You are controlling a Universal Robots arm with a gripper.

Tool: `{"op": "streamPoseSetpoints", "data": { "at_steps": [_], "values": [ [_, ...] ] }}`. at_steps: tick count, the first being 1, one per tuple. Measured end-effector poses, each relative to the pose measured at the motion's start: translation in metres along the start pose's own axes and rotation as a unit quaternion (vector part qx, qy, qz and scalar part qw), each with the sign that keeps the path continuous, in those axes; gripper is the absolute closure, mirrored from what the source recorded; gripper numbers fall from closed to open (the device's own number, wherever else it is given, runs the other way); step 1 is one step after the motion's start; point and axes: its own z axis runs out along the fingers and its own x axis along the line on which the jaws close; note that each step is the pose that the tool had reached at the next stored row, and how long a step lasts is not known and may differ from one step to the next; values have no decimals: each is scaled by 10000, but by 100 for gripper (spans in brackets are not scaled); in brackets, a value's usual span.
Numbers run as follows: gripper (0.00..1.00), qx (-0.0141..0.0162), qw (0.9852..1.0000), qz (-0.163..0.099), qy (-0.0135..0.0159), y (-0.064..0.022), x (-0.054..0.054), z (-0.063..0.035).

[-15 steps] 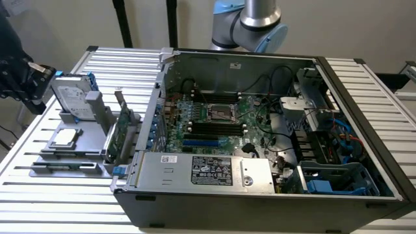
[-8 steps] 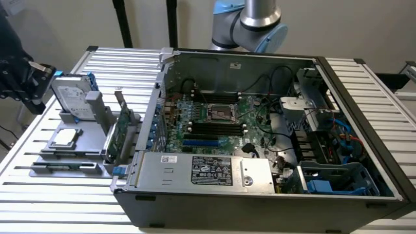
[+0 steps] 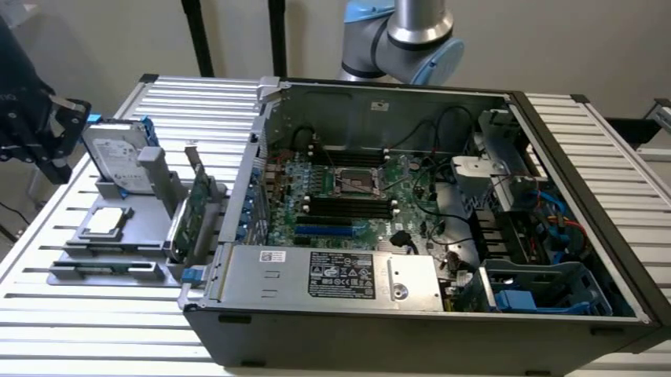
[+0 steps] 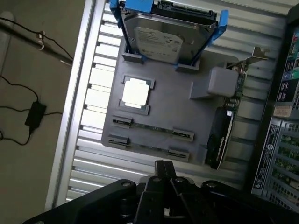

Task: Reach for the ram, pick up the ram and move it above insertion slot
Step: 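Pick up the ram and move it above insertion slot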

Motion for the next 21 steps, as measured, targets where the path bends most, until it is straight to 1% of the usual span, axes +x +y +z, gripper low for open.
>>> {"op": "streamPoseSetpoints", "data": {
  "at_steps": [2,5,8,10,13,16,19,21],
  "values": [
    [89,0,9998,-180,8,0,0,-4],
    [89,1,9990,-454,19,0,1,-5],
    [89,1,9973,-730,28,0,1,-3],
    [89,1,9959,-909,35,0,0,-1],
    [89,1,9930,-1180,45,0,0,3],
    [89,1,9895,-1447,56,-1,0,8],
    [89,1,9851,-1721,66,-1,0,13],
    [89,2,9818,-1897,73,-1,0,16]
  ]
}}
